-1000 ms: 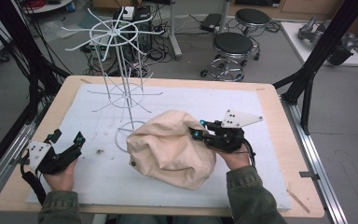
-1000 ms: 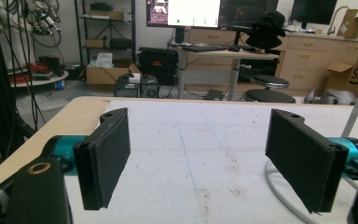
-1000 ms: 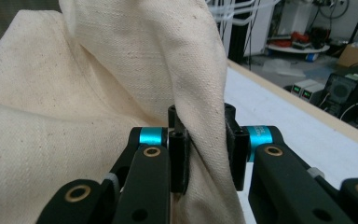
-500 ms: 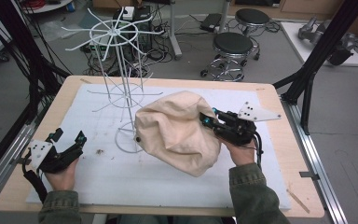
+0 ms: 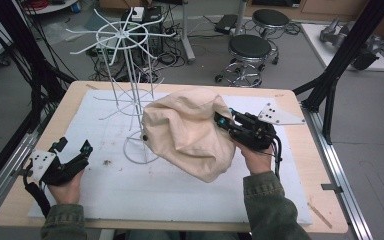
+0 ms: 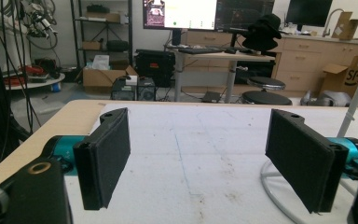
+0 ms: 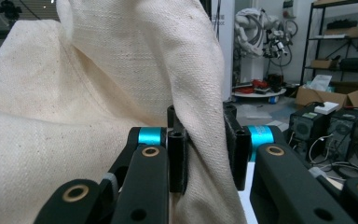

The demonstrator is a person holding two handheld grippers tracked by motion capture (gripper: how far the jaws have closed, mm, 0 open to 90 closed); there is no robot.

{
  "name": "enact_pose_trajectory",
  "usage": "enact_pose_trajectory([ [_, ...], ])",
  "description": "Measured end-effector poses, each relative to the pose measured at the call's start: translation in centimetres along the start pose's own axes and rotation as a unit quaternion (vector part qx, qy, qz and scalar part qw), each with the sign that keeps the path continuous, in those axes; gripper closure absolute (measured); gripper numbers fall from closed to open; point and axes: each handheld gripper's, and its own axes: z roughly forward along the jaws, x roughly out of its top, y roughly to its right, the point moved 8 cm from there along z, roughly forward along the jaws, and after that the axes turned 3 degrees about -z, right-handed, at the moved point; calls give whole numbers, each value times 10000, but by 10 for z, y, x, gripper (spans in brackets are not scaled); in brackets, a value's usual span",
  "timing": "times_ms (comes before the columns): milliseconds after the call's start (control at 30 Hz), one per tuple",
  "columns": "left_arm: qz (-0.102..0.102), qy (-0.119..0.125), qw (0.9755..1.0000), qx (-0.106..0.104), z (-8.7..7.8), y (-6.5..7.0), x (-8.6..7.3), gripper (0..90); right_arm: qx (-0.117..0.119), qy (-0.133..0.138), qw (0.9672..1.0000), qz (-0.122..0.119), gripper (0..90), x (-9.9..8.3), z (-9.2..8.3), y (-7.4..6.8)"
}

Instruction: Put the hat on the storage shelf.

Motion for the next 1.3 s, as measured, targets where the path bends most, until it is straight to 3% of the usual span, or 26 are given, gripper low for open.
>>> enact_pose_trajectory([
  [633, -53, -11, 10000, -23, 0, 0, 0, 223, -213, 726, 9970, 136, 757, 40, -10, 9],
  [733, -55, -2, 10000, -25, 0, 1, 0, 223, -441, 804, 9957, 145, 757, 47, -13, 16],
  [1133, -56, -17, 10000, -22, 0, 0, 0, 223, -672, 1223, 9900, 211, 757, 83, -24, 30],
  [1300, -56, 8, 10000, -39, 0, 2, 0, 223, -810, 1420, 9865, 111, 756, 98, -25, 34],
])
